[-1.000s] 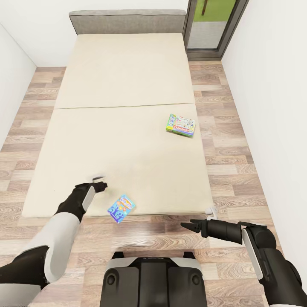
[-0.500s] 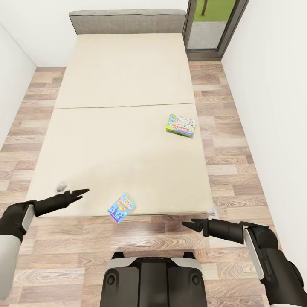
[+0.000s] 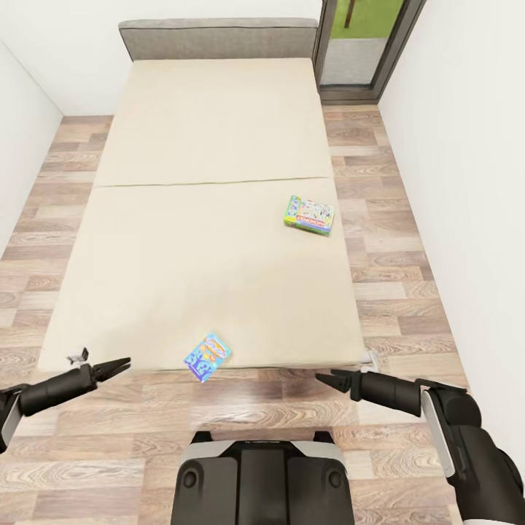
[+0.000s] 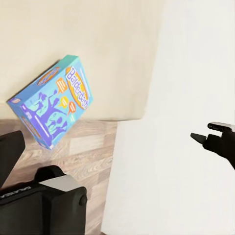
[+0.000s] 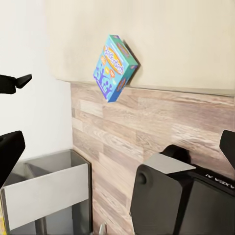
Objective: Put all the toys in the child's room - the three board games (two on the bed and one on the table), the two jigsaw puzzles on the table, and the tennis ball on the table - inside the toy box on the table in the child's room.
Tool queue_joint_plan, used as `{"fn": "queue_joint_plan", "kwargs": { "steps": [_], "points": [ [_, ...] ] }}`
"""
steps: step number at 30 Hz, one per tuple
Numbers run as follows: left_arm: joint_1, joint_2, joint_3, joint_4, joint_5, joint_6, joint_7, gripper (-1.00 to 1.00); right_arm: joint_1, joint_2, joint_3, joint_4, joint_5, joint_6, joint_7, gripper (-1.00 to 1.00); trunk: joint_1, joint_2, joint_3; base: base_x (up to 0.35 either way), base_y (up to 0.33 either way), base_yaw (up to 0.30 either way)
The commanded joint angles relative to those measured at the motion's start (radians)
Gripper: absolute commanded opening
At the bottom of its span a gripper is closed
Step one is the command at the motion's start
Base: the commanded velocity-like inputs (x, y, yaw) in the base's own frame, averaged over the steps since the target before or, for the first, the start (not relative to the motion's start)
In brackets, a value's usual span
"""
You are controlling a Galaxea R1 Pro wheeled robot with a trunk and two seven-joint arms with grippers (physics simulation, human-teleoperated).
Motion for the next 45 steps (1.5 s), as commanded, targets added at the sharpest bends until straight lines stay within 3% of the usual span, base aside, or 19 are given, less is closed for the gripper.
{"fn": "queue_joint_plan", "kwargs": {
  "steps": [1, 9, 17, 45],
  "points": [
    [0.004, 0.001, 0.001, -0.001, 0.0, 0.002, -0.011, 1.0, 0.0, 0.003, 0.0, 0.0, -0.002, 0.001, -0.001, 1.0, 0.001, -0.001, 0.0, 0.0, 0.0, 0.0],
    [0.013, 0.005, 0.002, -0.004, -0.001, -0.012, -0.03, 1.0, 0.0, 0.006, 0.002, 0.002, 0.004, -0.011, -0.003, 1.0, 0.001, -0.001, 0.012, 0.0, 0.0, 0.0],
    [0.016, 0.025, -0.001, -0.005, -0.003, -0.014, -0.047, 1.0, 0.0, 0.006, 0.001, 0.003, 0.002, -0.019, -0.003, 1.0, 0.001, -0.001, 0.024, -0.017, 0.004, 0.0],
    [0.018, 0.025, -0.006, -0.005, -0.007, -0.039, -0.047, 1.0, 0.0, 0.007, 0.0, 0.004, 0.004, -0.056, -0.004, 1.0, 0.001, -0.001, 0.069, -0.015, 0.052, 0.0]
  ]
}}
